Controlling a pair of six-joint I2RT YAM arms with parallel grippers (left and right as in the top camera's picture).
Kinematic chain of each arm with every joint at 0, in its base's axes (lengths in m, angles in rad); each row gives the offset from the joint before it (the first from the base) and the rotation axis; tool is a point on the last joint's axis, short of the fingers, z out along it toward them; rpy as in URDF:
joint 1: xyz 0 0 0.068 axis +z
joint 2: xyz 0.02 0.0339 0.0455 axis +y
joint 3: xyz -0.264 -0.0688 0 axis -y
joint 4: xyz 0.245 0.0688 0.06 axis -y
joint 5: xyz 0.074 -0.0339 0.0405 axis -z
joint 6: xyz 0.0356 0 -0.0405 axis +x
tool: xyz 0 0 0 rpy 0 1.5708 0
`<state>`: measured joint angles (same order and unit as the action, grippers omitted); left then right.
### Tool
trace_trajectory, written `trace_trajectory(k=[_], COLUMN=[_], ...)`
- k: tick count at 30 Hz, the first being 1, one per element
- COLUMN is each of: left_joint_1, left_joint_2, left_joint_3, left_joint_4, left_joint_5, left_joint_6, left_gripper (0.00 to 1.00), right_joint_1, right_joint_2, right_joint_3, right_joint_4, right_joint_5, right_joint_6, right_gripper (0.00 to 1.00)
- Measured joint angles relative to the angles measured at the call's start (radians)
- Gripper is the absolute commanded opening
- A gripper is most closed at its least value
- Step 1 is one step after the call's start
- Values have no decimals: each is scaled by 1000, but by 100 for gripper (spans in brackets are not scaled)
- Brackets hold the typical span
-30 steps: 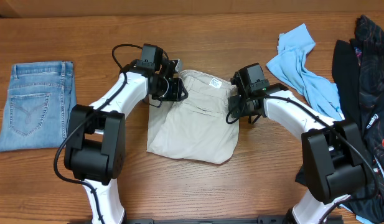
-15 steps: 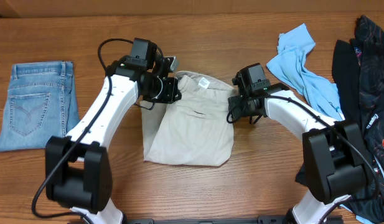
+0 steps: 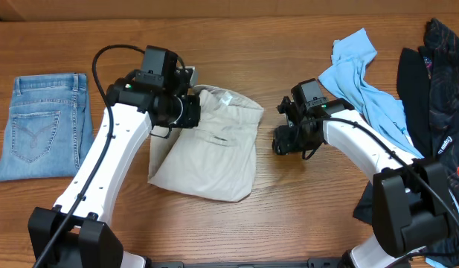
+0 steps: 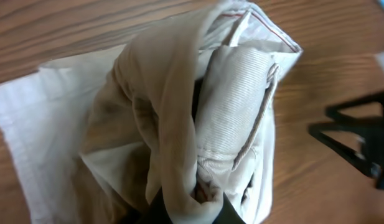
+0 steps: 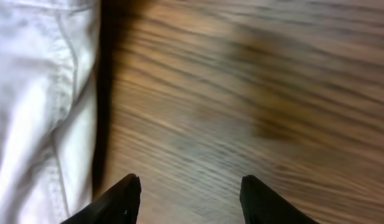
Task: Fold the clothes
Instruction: 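Drag the folded shorts left with the left gripper onto the jeans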
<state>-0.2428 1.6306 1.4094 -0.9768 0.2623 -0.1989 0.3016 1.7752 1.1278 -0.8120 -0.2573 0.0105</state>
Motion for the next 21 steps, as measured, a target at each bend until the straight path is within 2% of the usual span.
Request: trace_trajectory(k=[9,14,18,21], left_joint_1=[0,-6,-2,2], left_joint_2=[-46,-184,-218,-195], left_joint_3=[0,-3,-41,-132], left_joint_4=[42,-102,-108,-54], left_joint_5=[-89,-357,-462,-504], left_joint_6=[-90,-268,-324,-336], left_gripper=[4,4,4,4], right_joint_1=[0,0,0,0], right_joint_2=[0,0,0,0], right_joint_3=[0,0,0,0], right_joint_4=[11,16,29,27], right_joint_5=[-88,-102,-105,-106], right_joint_6=[-10,-11,-11,-11], right_gripper=[55,55,55,55])
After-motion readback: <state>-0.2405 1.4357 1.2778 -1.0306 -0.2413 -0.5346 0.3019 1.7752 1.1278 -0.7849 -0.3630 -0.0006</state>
